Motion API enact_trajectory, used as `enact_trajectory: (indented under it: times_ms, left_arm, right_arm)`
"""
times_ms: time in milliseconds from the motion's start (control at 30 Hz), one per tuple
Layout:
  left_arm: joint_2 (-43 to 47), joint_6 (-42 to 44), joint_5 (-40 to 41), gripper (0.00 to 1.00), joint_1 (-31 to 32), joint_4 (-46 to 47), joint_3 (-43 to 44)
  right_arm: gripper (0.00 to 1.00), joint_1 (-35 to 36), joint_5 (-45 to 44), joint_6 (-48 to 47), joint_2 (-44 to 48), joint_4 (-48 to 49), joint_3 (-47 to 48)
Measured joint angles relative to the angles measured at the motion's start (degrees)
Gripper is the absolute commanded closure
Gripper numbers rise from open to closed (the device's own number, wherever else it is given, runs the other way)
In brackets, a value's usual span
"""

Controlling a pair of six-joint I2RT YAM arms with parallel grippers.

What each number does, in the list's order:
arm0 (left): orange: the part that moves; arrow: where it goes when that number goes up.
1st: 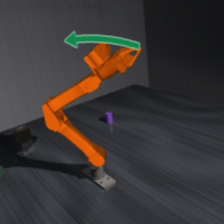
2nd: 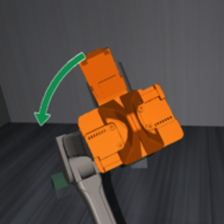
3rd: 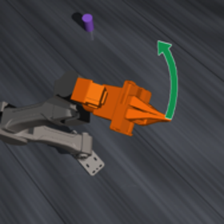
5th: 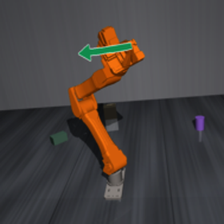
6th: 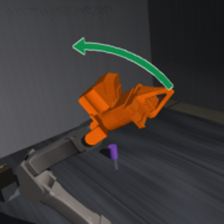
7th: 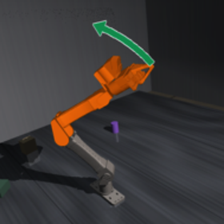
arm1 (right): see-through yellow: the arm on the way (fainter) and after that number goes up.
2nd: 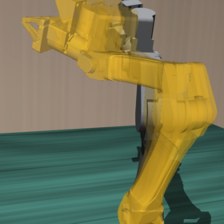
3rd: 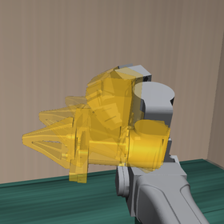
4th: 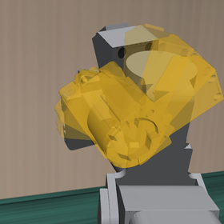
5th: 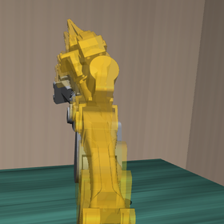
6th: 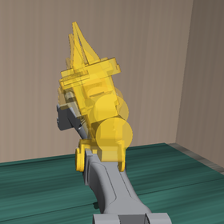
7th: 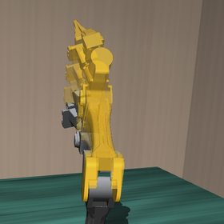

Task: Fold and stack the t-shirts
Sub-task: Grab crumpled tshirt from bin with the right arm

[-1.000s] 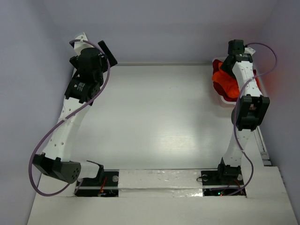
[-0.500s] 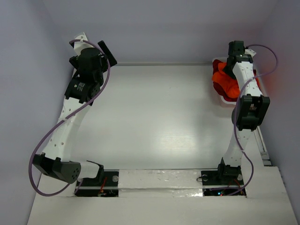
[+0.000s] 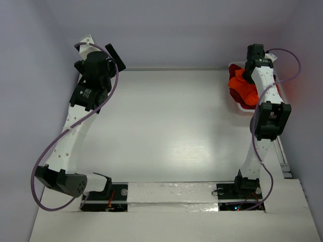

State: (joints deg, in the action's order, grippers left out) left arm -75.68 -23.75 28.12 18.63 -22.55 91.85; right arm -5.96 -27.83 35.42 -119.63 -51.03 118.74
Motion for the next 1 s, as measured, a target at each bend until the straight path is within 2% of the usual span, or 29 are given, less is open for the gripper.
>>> enact_trajectory:
  times_ms: [67, 567, 733, 1000]
  left_arm:
    - [0.0, 0.0, 0.0, 0.01, 0.0, 0.0, 0.0]
    - [0.0, -0.6, -0.7, 0.01, 0.0, 1.0, -2.2]
    - [0.0, -1.4, -2.5, 0.01, 0.0, 1.6, -5.9]
    - [0.0, -3.3, -5.2, 0.01, 0.0, 2.2, -8.3]
  right_arm:
    - [1.00, 0.0, 0.0, 0.2, 0.0, 0.0, 0.0]
    - [1.00, 0.0, -2.2, -2.9, 0.9, -0.1, 0.0]
    - [1.00, 0.0, -0.9, -5.3, 5.9, -0.8, 1.9]
    - [1.00, 1.8, 11.4, -9.4, 19.8, 1.6, 6.3]
